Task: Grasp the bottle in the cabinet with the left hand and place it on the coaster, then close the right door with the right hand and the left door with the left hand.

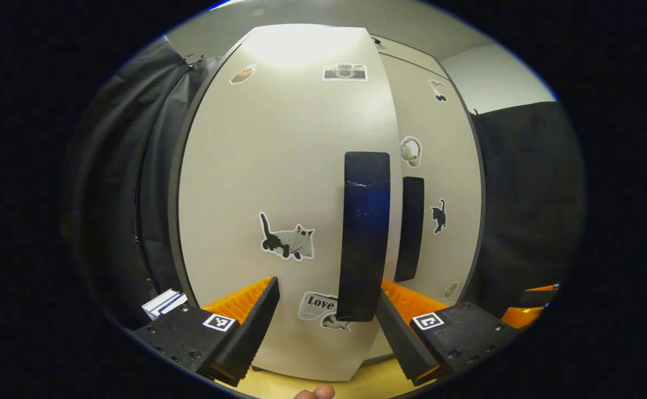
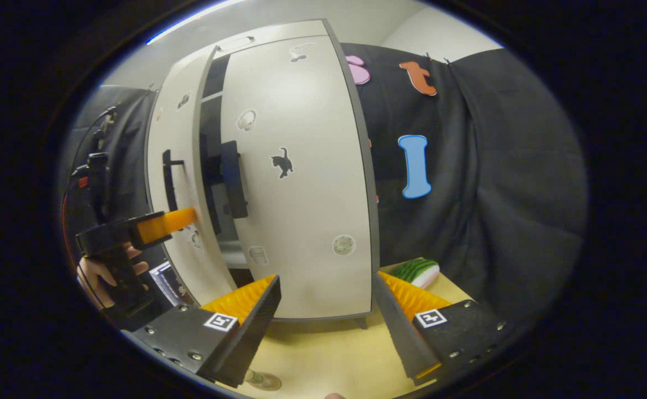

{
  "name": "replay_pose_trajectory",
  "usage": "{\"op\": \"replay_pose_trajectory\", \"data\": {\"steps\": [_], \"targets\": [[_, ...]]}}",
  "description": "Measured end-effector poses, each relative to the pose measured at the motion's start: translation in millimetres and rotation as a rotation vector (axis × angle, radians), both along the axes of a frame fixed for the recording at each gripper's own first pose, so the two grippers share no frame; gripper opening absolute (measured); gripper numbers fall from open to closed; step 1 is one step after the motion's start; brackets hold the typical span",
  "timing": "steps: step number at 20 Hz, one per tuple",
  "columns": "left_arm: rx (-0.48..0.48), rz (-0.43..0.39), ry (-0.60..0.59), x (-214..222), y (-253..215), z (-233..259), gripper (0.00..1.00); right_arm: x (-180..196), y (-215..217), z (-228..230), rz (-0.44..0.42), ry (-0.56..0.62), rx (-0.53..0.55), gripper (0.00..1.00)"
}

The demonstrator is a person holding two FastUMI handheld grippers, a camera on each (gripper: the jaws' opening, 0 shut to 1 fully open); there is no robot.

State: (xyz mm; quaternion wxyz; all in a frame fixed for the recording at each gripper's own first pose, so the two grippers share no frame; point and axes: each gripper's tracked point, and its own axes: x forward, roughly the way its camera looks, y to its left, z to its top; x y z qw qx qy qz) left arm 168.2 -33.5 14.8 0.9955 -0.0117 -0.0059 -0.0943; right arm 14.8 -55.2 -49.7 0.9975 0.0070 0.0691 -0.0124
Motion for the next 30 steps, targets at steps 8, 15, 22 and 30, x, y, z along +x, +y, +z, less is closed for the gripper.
{"op": "replay_pose_trajectory", "data": {"steps": [8, 15, 22, 30], "targets": [[0.013, 0.069, 0.003, 35, -8, -3, 1.00, -4, 5, 8, 0.010, -0.002, -0.002, 1.00], [0.043, 0.141, -0.007, 39, -9, -6, 1.00, -11, -3, 9, -0.002, -0.001, 0.006, 1.00], [0.004, 0.149, 0.030, 37, -10, -11, 1.00, -15, -4, 14, 0.004, -0.007, -0.009, 1.00], [-0.025, 0.133, 0.015, -38, 1, 15, 0.99, -24, 7, 38, 0.019, -0.035, -0.059, 1.00]]}}
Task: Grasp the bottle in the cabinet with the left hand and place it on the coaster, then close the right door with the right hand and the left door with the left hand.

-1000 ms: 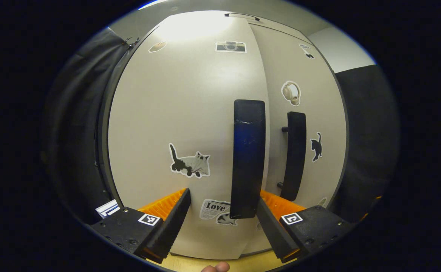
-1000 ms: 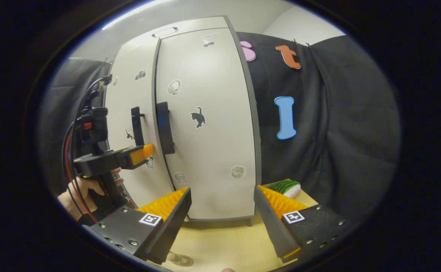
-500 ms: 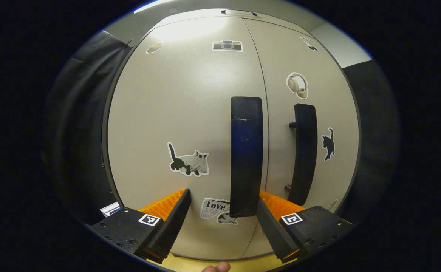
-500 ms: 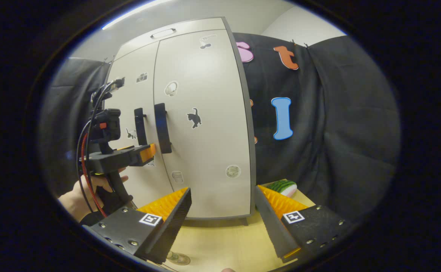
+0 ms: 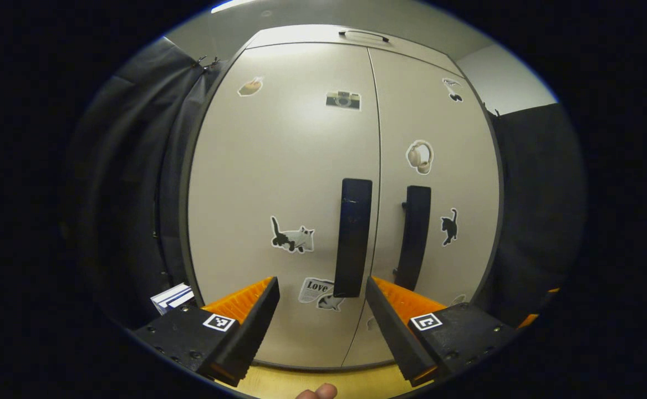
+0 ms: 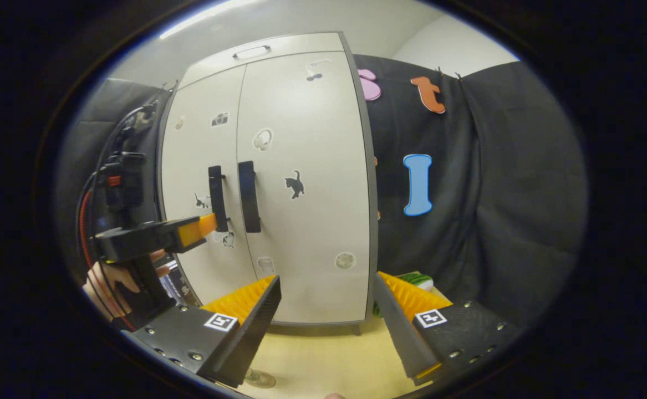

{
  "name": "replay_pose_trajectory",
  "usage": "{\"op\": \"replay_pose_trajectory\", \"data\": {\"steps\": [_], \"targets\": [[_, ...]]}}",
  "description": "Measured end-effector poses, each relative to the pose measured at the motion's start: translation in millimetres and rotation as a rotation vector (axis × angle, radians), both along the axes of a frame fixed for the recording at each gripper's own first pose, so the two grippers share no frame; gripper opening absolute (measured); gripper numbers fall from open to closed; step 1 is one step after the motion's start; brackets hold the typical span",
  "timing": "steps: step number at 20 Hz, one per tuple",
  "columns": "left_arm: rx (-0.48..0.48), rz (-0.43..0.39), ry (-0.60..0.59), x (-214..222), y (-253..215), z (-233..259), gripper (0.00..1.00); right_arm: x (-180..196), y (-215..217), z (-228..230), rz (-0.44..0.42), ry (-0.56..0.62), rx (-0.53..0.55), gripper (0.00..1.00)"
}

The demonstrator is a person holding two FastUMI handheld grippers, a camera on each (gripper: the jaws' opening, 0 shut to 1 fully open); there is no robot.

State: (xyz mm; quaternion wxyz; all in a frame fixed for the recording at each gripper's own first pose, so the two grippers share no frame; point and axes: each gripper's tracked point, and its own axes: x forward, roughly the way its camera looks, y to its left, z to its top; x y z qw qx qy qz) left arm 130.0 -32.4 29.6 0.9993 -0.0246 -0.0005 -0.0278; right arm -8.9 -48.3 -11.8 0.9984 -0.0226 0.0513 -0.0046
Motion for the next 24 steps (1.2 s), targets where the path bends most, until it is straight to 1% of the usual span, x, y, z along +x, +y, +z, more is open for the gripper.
{"op": "replay_pose_trajectory", "data": {"steps": [2, 3, 4, 9, 10, 12, 13, 17, 24], "targets": [[-0.012, 0.002, -0.001, -27, 7, 5, 0.99, -2, 5, 6, 0.002, -0.004, -0.019, 1.00], [-0.007, 0.003, 0.005, -40, 11, 6, 0.98, -3, 7, 8, 0.000, -0.002, -0.030, 0.97], [0.002, 0.013, 0.004, -53, 17, 8, 0.97, -4, 10, 10, 0.000, -0.006, -0.037, 1.00], [-0.015, 0.057, 0.009, -109, 37, 13, 0.95, -14, 29, 19, 0.008, -0.034, -0.019, 1.00], [-0.015, 0.065, 0.009, -117, 40, 13, 0.96, -16, 31, 22, 0.007, -0.040, -0.028, 0.97], [-0.011, 0.077, 0.025, -129, 44, 7, 0.95, -22, 35, 27, 0.011, -0.050, -0.026, 0.97], [-0.012, 0.079, 0.030, -133, 45, 4, 0.96, -24, 36, 29, 0.013, -0.054, -0.015, 1.00], [-0.042, 0.087, 0.013, -142, 47, 5, 0.96, -28, 34, 33, 0.006, -0.065, -0.007, 1.00], [-0.019, 0.087, 0.007, -147, 47, 5, 0.96, -37, 32, 33, 0.008, -0.061, -0.004, 1.00]]}}
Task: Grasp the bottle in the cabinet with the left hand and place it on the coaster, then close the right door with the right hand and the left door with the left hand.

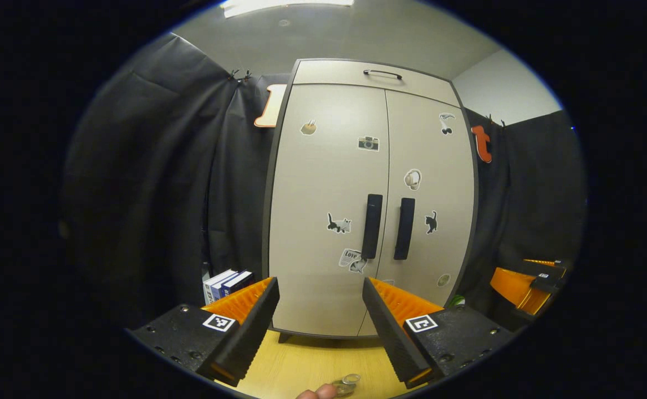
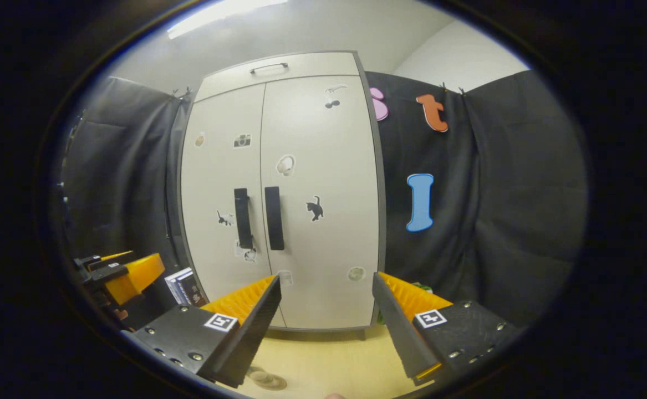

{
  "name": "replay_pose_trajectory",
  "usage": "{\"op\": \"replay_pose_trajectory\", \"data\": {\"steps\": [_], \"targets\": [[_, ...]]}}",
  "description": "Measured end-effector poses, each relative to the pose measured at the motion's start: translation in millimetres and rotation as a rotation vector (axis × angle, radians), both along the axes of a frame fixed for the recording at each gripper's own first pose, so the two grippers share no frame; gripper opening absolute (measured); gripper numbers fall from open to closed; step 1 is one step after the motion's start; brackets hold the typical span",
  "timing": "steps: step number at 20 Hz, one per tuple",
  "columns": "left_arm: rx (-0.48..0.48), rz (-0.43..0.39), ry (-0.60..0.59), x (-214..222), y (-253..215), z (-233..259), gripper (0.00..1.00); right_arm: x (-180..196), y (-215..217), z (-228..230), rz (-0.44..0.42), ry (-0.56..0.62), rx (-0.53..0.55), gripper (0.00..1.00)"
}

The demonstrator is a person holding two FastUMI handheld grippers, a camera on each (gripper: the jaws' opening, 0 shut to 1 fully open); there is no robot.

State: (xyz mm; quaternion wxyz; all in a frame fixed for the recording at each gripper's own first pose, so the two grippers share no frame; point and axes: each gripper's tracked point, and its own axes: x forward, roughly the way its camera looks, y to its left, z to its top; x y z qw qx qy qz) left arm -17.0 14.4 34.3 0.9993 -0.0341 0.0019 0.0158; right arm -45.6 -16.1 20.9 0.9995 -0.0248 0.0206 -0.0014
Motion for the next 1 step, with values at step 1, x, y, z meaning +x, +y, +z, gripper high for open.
{"op": "replay_pose_trajectory", "data": {"steps": [1], "targets": [[0.000, 0.002, 0.001, -0.5, 0.9, -0.1, 0.96, -1.4, 0.5, -0.4, 0.001, 0.001, 0.000, 1.00]]}}
